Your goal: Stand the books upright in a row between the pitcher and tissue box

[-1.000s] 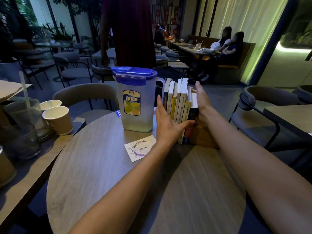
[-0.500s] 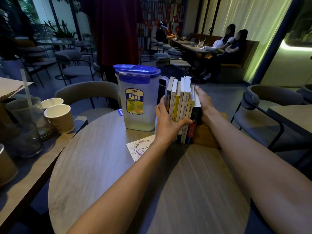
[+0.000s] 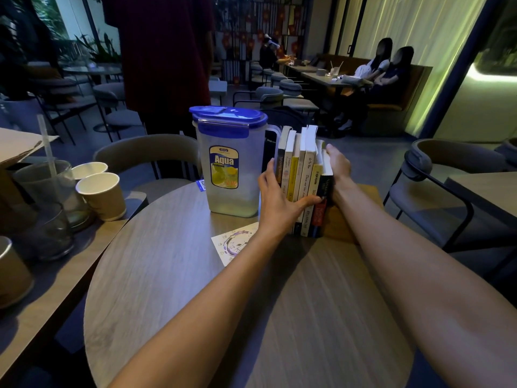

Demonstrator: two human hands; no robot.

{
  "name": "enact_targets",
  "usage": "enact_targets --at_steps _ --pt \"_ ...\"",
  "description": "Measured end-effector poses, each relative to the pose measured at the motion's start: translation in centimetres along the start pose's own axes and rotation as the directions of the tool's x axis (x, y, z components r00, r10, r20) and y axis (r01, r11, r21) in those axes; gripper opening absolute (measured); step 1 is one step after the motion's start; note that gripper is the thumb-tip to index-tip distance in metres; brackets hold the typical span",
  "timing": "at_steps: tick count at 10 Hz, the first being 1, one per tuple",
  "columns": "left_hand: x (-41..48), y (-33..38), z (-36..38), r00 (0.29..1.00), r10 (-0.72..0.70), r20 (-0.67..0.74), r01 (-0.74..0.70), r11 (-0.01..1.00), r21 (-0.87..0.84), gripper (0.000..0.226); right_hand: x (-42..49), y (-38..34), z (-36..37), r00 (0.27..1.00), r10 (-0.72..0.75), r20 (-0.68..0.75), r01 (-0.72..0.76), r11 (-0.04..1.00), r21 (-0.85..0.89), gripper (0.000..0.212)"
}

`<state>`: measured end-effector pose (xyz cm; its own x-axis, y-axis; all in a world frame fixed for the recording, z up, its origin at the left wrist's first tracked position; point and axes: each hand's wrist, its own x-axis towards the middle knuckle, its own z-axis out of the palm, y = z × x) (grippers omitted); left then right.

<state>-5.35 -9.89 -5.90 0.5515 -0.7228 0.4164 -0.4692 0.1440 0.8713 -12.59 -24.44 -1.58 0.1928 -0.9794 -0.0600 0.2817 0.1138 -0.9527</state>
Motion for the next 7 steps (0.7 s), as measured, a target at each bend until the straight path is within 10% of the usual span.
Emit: enact_targets --at_steps 4,7 --pt "-0.7 -0.8 -1.9 0.998 0.018 0.067 -0.020 0.999 0.038 0.102 -0.5 -0.7 -0.6 0.995 -0.020 0.098 0.033 0.990 -0.136 0.042" --pt "-1.3 0.8 -4.9 0.999 0.054 -0.001 -0.054 0.998 -0.030 0.062 -4.1 -4.6 -1.3 0.927 -0.319 0.198 0.372 0.857 -0.357 0.039"
